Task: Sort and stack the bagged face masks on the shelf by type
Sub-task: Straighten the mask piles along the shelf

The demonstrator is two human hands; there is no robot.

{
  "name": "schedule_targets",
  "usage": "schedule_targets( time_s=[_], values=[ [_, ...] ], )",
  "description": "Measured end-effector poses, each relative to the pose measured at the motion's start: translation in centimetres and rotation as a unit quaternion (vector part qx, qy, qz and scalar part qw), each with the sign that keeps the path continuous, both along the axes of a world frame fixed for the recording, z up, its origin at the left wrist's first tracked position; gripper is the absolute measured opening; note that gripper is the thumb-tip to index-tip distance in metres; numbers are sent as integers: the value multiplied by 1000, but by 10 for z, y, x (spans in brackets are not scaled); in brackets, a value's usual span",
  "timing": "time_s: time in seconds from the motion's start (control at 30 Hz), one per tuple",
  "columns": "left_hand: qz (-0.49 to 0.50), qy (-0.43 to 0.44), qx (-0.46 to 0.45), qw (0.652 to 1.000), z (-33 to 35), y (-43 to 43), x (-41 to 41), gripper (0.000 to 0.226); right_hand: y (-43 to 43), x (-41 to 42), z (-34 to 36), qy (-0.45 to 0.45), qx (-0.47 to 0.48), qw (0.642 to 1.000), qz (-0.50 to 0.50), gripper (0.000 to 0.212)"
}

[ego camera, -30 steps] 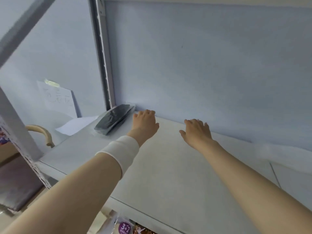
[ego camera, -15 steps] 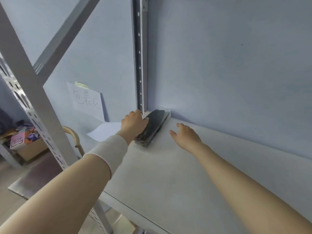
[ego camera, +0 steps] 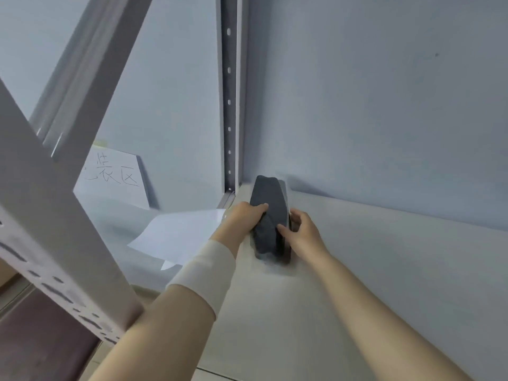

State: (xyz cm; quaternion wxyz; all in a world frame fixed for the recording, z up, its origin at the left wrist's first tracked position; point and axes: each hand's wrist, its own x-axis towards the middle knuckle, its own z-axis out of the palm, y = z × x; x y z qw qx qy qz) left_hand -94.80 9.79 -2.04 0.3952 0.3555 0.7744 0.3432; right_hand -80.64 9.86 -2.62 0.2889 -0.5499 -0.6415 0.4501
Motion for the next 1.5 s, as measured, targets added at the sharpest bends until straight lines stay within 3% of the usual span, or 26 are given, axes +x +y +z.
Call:
schedule_targets(
  time_s=[0.2, 0.3, 0.43, 0.6, 0.87, 1.03, 1.4, 1.5],
  values=[
    [-14, -174, 146, 974, 21, -18, 22, 35, -15, 20, 16, 141, -29, 989, 15, 63],
    [-81, -184, 277, 940, 45, -31, 37, 32, -18, 31, 34, 184, 28, 982, 35, 53],
    [-151, -172, 348, 909, 58, -33, 51, 50, -20, 42, 43, 225, 102, 969, 17, 62],
    [-162, -187, 348, 904, 38, -35, 61, 65, -29, 45, 26, 214, 105, 971, 17, 61],
    [-176, -158, 382, 893, 42, -32, 61, 36, -27, 51, 29, 196, 144, 970, 19, 69],
    [-154, -168, 398, 888, 42, -36, 70, 43, -25, 49, 25, 199, 135, 971, 14, 79],
    [-81, -166, 377, 907, 44, -30, 79, 28, -19, 57, 31, 164, 102, 981, 30, 54],
    [-38, -238, 371, 897, 53, -24, 87, 25, -17, 75, 38, 152, 77, 985, 32, 45]
  ],
)
